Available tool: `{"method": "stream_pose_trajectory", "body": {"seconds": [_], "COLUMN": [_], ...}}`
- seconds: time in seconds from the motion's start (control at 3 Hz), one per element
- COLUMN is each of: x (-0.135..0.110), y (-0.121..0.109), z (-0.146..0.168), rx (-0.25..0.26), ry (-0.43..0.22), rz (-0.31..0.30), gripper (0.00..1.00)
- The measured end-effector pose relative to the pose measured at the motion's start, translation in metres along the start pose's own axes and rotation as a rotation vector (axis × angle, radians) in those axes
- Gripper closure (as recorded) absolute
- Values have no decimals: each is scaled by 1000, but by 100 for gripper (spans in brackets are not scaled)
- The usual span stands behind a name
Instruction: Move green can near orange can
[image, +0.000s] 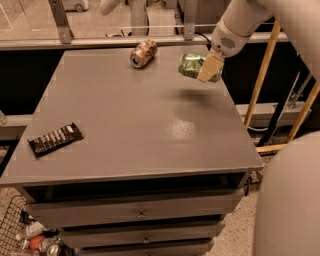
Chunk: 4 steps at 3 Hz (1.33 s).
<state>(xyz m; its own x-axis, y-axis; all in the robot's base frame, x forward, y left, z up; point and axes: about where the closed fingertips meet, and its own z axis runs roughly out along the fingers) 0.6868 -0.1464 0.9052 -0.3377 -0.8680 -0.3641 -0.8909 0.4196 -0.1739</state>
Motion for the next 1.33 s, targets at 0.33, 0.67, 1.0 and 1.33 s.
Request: {"method": "stream_pose_trajectory", "body": {"seconds": [0.33, 0.67, 1.0, 1.33], "x": [-58, -58, -60, -67], "y": [-26, -26, -24, -26], "z": [33, 34, 49, 62], "rx": [63, 63, 56, 74], "ry": [13, 13, 48, 72], "rz": [34, 34, 61, 117], "gripper": [100, 100, 100, 100]}}
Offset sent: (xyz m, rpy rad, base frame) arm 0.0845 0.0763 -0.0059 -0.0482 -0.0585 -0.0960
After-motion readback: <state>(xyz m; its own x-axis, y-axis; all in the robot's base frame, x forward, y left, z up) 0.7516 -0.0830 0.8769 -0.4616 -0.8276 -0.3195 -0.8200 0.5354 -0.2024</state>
